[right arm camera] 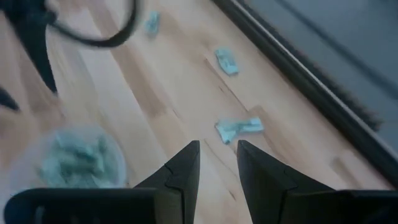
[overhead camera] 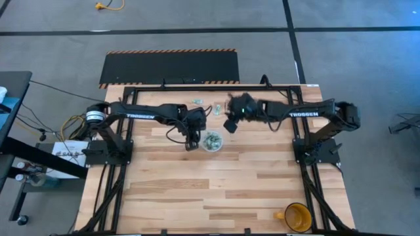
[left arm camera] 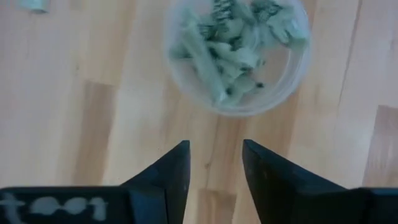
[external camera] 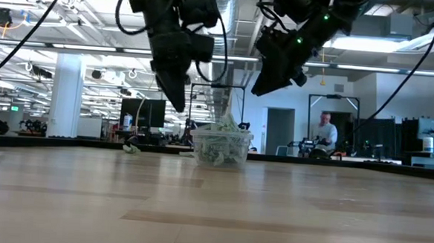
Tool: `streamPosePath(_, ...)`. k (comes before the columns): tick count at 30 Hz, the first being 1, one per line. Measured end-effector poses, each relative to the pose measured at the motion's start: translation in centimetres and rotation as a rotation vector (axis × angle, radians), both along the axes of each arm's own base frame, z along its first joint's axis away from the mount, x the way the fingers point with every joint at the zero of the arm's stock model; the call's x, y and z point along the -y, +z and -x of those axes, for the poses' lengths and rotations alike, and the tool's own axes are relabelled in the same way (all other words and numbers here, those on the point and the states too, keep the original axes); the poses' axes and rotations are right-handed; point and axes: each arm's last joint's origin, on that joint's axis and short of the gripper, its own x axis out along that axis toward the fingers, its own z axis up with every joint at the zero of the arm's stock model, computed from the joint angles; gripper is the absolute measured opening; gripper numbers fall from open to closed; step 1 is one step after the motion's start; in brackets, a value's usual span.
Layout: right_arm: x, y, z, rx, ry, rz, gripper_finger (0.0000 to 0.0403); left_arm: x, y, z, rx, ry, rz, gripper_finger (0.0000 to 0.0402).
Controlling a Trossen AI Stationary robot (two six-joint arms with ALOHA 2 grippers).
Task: Pick and place Stevia / Truvia into bins
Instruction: Put the green stevia packet into the transparent container
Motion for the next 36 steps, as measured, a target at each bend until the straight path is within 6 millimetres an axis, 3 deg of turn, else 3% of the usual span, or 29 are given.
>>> streamPosePath(7, 4.5, 3.4, 0.8, 0.085, -0.181, -0.185, 0.0101, 0.0, 3.2, 1.9, 0.050, 0.056, -0.114, 0.0138)
streamPosePath(10, 5.8, 4.5, 1.4, 0.082, -0.182, -0.255, 0.0101, 0.1, 4.3, 2.7, 0.087, 0.054, -0.136, 0.0138)
streamPosePath(17, 6.8, 5.9, 2.0, 0.090, -0.211, -0.321, 0.0101, -0.3, 3.7, 6.8, 0.182, 0.109, -0.202, 0.0138)
streamPosePath(21, 7.7, 5.0, 0.5, 0.038, -0.250, -0.366, 0.0100, -0.6, 3.1, 9.0, 0.278, 0.148, -0.224, 0.0138)
streamPosePath(25, 9.8, 3.6, -2.4, -0.087, -0.281, -0.415, 0.0100, -0.6, 2.8, 10.8, 0.350, 0.172, -0.240, 0.0138)
streamPosePath(31, 12.8, 1.9, -5.8, -0.250, -0.317, -0.491, 0.0100, -0.2, 2.9, 12.6, 0.398, 0.172, -0.254, 0.0138)
streamPosePath(36, 14.0, 0.4, -7.9, -0.290, -0.303, -0.583, 0.0100, 0.1, 2.7, 13.8, 0.419, 0.148, -0.288, 0.0138)
